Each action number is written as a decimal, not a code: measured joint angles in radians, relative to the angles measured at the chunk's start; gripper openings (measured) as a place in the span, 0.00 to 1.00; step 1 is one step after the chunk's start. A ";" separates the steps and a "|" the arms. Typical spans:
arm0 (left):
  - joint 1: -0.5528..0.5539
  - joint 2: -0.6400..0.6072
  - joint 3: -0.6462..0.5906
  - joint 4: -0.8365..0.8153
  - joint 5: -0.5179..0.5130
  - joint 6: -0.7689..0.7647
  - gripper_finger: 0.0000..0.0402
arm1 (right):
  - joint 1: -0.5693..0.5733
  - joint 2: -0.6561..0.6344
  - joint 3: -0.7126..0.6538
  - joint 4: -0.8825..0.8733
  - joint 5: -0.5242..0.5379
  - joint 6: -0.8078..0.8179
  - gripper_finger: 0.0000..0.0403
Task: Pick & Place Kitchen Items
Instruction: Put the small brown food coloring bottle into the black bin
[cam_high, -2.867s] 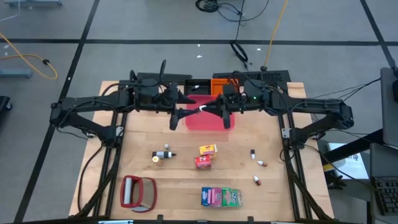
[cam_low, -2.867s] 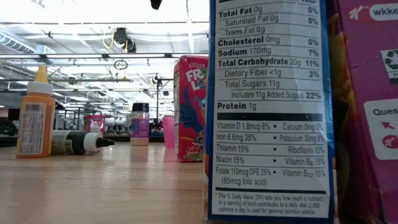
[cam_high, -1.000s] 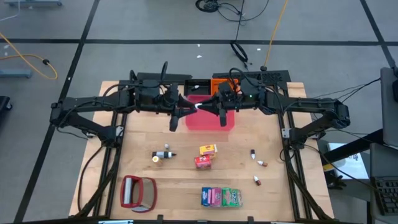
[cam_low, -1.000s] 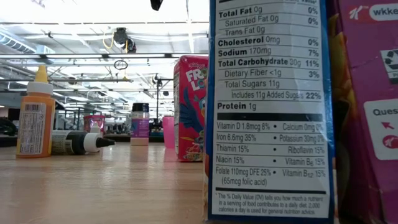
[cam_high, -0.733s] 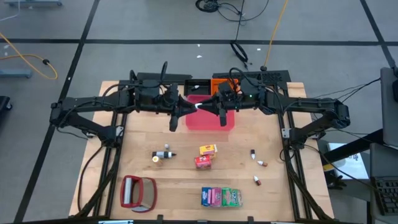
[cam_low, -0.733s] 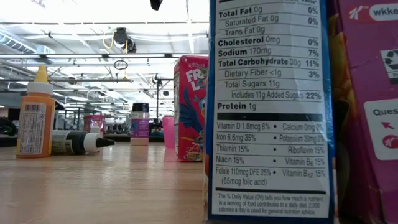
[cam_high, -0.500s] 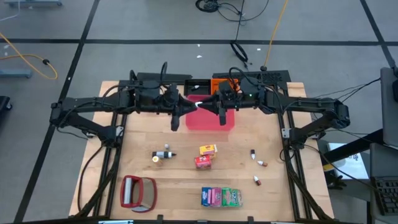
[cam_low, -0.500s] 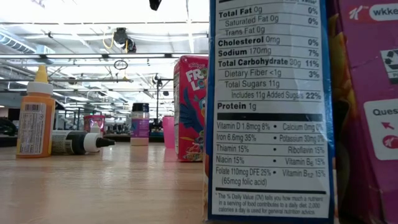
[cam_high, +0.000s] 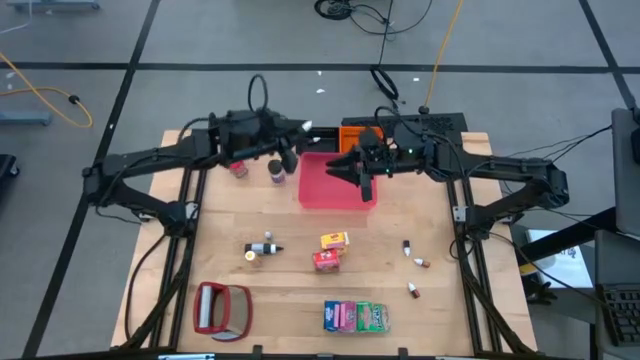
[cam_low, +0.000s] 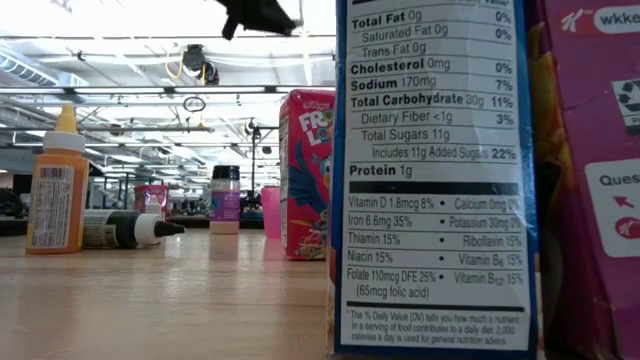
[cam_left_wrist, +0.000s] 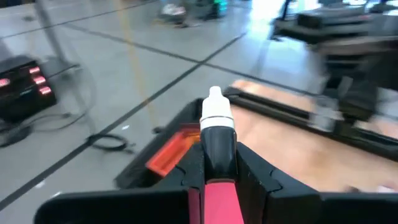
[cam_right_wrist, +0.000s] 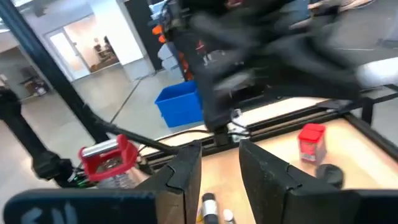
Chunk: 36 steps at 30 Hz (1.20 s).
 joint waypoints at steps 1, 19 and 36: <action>0.020 0.009 0.000 -0.006 0.008 0.000 0.13 | 0.003 0.000 0.000 -0.003 -0.001 0.004 0.24; 0.265 0.407 0.000 0.016 0.289 -0.049 0.17 | 0.027 0.001 0.000 -0.006 0.003 0.006 0.23; 0.350 0.580 0.000 0.148 0.229 -0.143 0.17 | 0.027 0.002 0.000 -0.006 0.005 0.006 0.23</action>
